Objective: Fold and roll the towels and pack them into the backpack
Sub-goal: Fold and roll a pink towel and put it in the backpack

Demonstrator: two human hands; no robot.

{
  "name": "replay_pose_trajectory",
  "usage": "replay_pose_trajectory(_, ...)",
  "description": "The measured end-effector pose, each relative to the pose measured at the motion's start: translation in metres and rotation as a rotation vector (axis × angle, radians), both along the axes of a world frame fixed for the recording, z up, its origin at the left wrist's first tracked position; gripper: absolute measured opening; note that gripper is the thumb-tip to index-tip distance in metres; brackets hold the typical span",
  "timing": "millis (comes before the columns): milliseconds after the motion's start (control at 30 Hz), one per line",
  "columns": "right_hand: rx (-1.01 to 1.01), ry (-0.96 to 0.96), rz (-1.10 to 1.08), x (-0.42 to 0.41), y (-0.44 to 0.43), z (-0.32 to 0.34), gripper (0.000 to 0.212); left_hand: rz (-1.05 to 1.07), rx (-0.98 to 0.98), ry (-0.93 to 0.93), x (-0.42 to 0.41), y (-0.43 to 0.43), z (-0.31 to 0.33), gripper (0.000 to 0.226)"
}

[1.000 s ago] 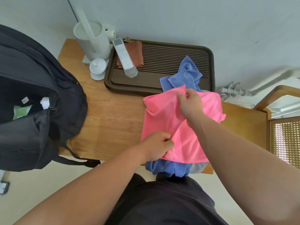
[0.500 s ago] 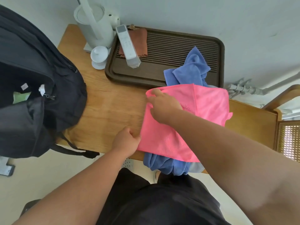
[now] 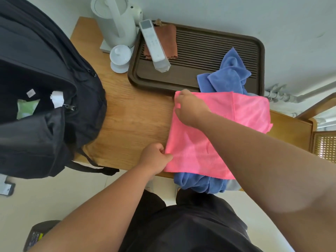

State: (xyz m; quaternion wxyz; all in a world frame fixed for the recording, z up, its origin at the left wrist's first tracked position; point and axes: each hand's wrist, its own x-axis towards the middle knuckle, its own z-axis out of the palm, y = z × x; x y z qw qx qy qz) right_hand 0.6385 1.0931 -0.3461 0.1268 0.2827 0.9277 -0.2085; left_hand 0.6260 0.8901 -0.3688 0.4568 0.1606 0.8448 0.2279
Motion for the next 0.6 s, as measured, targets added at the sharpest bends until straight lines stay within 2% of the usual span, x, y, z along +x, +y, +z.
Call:
replay_pose_trajectory(100, -0.022, 0.048, -0.028, -0.018, -0.012, 0.009, 0.02, 0.046, 0.009, -0.007, -0.016, -0.02, 0.007, 0.027)
replay_pose_trajectory(267, -0.016, 0.09, 0.055, -0.068, -0.036, 0.02, 0.028, 0.08, 0.006, 0.009, -0.055, -0.056, 0.013, 0.027)
replay_pose_trajectory(433, -0.12, 0.134, 0.009, -0.111, -0.06, 0.009, 0.033, 0.065, -0.071, 0.212, -0.09, -0.091, 0.011, 0.024)
replay_pose_trajectory(500, -0.184, 0.114, 0.038, -0.12, -0.068, 0.002, 0.043, 0.068, -0.108, 0.298, -0.104, -0.1, 0.005, 0.022)
replay_pose_trajectory(600, -0.205, 0.024, 0.125, -0.121, -0.078, -0.004, 0.063, -0.004, -0.179, 0.33, -0.115, -0.106, -0.003, 0.018)
